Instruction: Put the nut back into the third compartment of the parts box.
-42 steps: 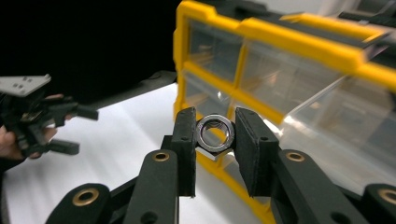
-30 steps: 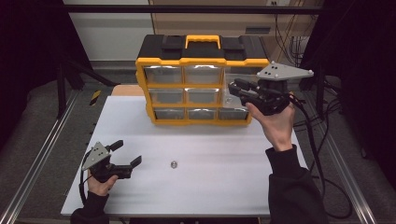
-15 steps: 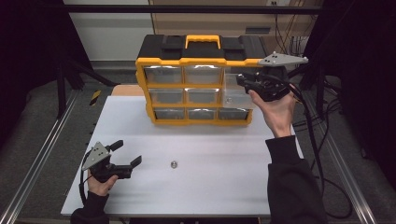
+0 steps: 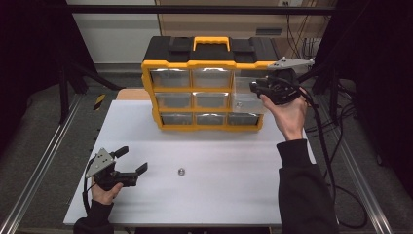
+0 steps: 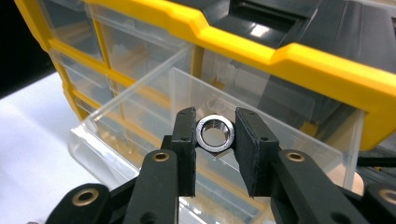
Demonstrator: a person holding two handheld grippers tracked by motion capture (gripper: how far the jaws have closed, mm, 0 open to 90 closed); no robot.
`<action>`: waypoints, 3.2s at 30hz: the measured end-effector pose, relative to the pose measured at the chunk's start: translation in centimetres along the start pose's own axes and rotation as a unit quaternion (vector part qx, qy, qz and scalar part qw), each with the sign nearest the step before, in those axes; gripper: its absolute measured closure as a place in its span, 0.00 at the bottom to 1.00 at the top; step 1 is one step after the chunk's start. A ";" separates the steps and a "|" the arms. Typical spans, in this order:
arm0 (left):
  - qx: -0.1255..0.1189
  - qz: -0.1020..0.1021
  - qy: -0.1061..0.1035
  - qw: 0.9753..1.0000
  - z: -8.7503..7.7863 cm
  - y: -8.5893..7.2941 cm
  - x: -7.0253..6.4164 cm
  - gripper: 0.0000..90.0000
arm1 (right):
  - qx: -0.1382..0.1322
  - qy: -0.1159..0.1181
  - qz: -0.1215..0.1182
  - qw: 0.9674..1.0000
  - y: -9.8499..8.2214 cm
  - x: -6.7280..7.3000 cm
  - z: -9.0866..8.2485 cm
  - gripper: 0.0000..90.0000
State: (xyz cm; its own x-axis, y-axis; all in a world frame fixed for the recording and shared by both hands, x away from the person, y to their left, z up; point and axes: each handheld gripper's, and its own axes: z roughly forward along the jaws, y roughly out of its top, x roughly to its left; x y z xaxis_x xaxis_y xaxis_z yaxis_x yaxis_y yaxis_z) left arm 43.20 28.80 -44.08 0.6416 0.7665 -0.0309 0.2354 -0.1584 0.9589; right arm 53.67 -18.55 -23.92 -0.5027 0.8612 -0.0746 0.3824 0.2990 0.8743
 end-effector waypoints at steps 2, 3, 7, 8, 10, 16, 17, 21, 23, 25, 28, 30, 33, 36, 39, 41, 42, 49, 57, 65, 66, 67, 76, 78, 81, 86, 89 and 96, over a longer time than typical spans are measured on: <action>0.000 0.001 0.000 1.000 0.0 0.0 0.0 0.04 | 0.009 -0.004 -0.004 1.000 0.0 0.1 0.1 0.78; 0.000 0.001 0.000 1.000 0.0 0.0 0.0 0.04 | 0.009 -0.004 -0.004 1.000 0.0 0.1 0.1 0.78; 0.000 0.000 0.000 1.000 0.0 0.0 0.0 0.04 | 0.025 -0.009 0.001 1.000 0.2 0.1 0.1 0.78; 0.000 0.000 0.000 1.000 0.0 0.0 0.0 0.04 | 0.026 -0.011 -0.002 1.000 0.2 0.1 0.2 0.78; 0.000 0.000 0.000 1.000 0.0 0.0 0.0 0.04 | 0.028 -0.017 -0.005 0.999 0.2 0.2 0.2 0.77; 0.000 0.000 0.000 1.000 0.0 0.0 0.0 0.04 | -0.003 -0.006 -0.001 1.000 0.1 -0.1 -0.4 0.70; 0.000 0.000 0.001 1.000 0.0 0.0 0.0 0.04 | -0.003 -0.006 -0.001 1.000 0.1 -0.1 -0.4 0.70; 0.000 0.000 0.000 1.000 0.0 0.0 0.0 0.04 | -0.042 -0.001 -0.005 0.999 -0.2 -0.2 -1.6 0.61; 0.000 0.001 0.000 1.000 0.0 0.0 0.0 0.04 | -0.062 0.002 -0.002 0.998 -0.3 -0.2 -2.4 0.55; 0.000 0.001 0.001 1.000 0.0 0.0 0.0 0.04 | -0.081 0.004 -0.001 0.997 -0.5 0.0 -3.2 0.49; 0.000 0.001 0.001 1.000 0.0 0.0 0.0 0.04 | -0.109 0.015 0.001 0.994 -0.9 0.4 -4.3 0.36; 0.000 0.002 0.000 1.000 0.0 0.0 -0.1 0.04 | -0.128 0.018 -0.003 0.992 -1.5 1.2 -5.2 0.24; -0.001 0.001 0.000 1.000 0.0 0.0 0.0 0.04 | -0.135 0.016 -0.006 0.991 -2.0 1.7 -5.6 0.17; -0.001 0.002 0.000 1.000 0.0 0.0 -0.1 0.04 | -0.141 0.017 -0.002 0.990 -2.7 2.6 -6.0 0.08; -0.001 0.002 0.000 1.000 0.0 0.0 -0.1 0.04 | -0.149 0.026 -0.003 0.989 -3.8 3.6 -6.2 0.06; -0.001 0.003 0.000 1.000 0.0 0.0 -0.1 0.04 | -0.149 0.031 -0.007 0.988 -4.5 4.3 -6.1 0.05; -0.001 0.003 0.000 1.000 0.0 0.0 -0.1 0.04 | -0.149 0.036 -0.008 0.988 -4.8 4.6 -6.1 0.05; -0.001 0.003 0.000 1.000 0.0 0.1 -0.1 0.04 | -0.143 0.078 0.000 0.987 -7.3 6.6 -5.0 0.05; -0.001 0.003 0.000 1.000 0.0 0.1 -0.1 0.04 | -0.118 0.095 0.004 0.988 -9.8 8.3 -2.8 0.05; -0.002 0.003 0.000 1.000 -0.1 0.1 -0.1 0.04 | -0.086 0.110 -0.005 0.990 -11.6 10.2 0.0 0.06; -0.002 0.003 -0.001 1.000 0.0 0.1 -0.1 0.04 | -0.084 0.112 -0.006 0.990 -11.8 10.4 0.3 0.06; -0.001 0.003 0.000 1.000 0.0 0.1 -0.2 0.04 | -0.081 0.115 -0.006 0.990 -11.9 10.6 0.6 0.06; -0.001 0.004 0.000 1.000 0.0 0.1 -0.2 0.04 | -0.038 0.138 -0.009 0.990 -13.5 12.7 3.9 0.06; -0.001 0.003 0.000 1.000 0.0 0.1 -0.2 0.04 | -0.031 0.140 -0.011 0.990 -13.7 13.0 4.5 0.06; 0.000 0.004 0.000 1.000 0.0 0.1 -0.2 0.04 | -0.019 0.142 -0.017 0.989 -13.9 13.7 5.3 0.06; -0.003 0.002 0.000 1.000 0.0 0.1 -0.2 0.04 | -0.005 0.151 -0.028 0.988 -14.0 15.0 6.8 0.06; -0.003 0.002 0.000 1.000 0.0 0.1 -0.2 0.04 | 0.005 0.152 -0.038 0.988 -14.1 15.8 7.6 0.06; -0.003 0.002 0.000 1.000 0.0 0.1 -0.2 0.04 | 0.029 0.163 -0.044 0.985 -14.8 17.1 9.5 0.08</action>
State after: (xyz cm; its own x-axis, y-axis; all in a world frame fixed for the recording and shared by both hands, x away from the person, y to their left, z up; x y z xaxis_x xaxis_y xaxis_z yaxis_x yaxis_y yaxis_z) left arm 43.11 28.67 -44.01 0.6423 0.7660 -0.0263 0.2278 -0.1581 0.9608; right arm 46.76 -4.34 -42.64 -0.7541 0.6565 0.0179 0.3657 0.3970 0.8418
